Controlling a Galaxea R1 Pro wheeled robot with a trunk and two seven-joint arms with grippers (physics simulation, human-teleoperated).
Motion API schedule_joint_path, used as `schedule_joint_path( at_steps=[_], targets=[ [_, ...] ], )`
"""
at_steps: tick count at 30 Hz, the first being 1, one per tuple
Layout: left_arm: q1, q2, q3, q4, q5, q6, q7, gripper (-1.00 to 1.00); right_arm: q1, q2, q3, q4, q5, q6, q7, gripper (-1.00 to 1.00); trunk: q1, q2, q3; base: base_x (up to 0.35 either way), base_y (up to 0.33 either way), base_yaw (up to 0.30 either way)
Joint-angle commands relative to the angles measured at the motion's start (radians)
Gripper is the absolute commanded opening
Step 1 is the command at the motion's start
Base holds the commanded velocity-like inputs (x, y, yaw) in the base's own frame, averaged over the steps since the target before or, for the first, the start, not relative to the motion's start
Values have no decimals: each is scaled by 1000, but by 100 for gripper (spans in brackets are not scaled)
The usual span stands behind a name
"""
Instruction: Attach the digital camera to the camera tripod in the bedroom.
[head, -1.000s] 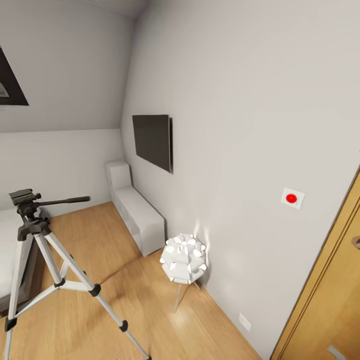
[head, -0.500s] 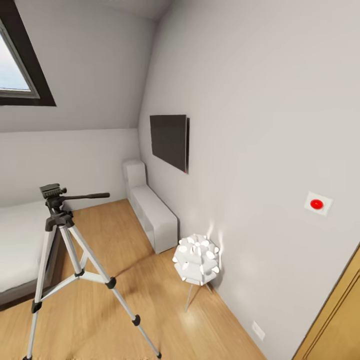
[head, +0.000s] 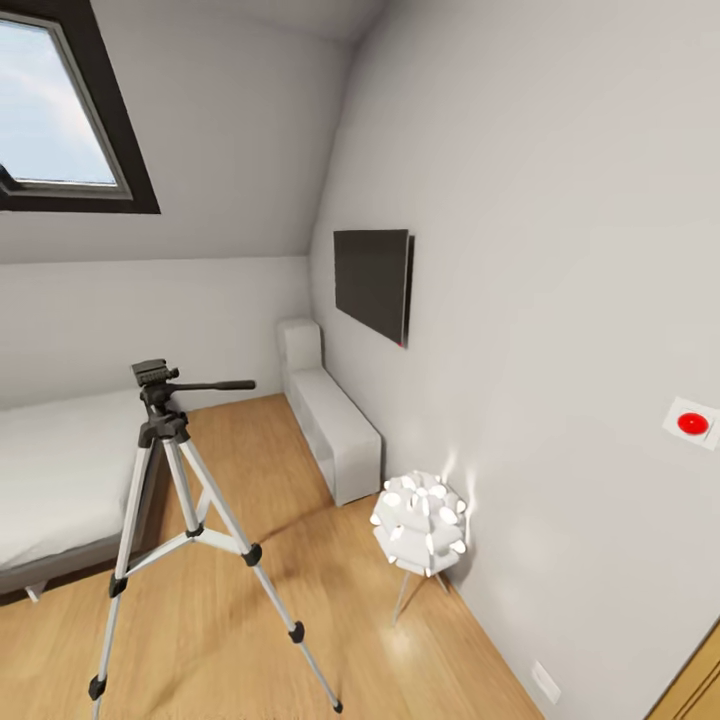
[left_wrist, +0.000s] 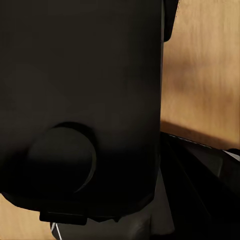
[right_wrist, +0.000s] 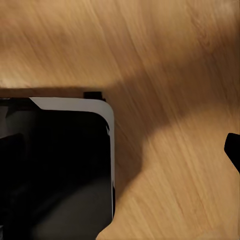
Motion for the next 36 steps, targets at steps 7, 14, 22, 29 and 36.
schedule_joint_path(
  at_steps=[7, 14, 22, 29, 36],
  targets=[
    [-1, 0, -8, 2, 8, -3, -5, -100, -1, 0, -6, 3, 9, -5, -3, 100, 0, -1, 0, 0, 0, 214],
    [-1, 0, -9, 2, 8, -3, -5, -100, -1, 0, -6, 3, 8, -4, -3, 100, 0, -1, 0, 0, 0, 214],
    [-1, 0, -9, 2, 8, -4, -5, -100, -1, 0, -6, 3, 7, -4, -3, 100, 0, -1, 0, 0, 0, 213],
    [-1, 0, -8, 2, 8, -4, -5, -100, -1, 0, -6, 3, 7, -4, -3, 100, 0, -1, 0, 0, 0, 213],
    [-1, 0, -9, 2, 8, -4, -5, -100, -1, 0, -6, 3, 7, -4, -3, 100, 0, -1, 0, 0, 0, 213]
  ],
)
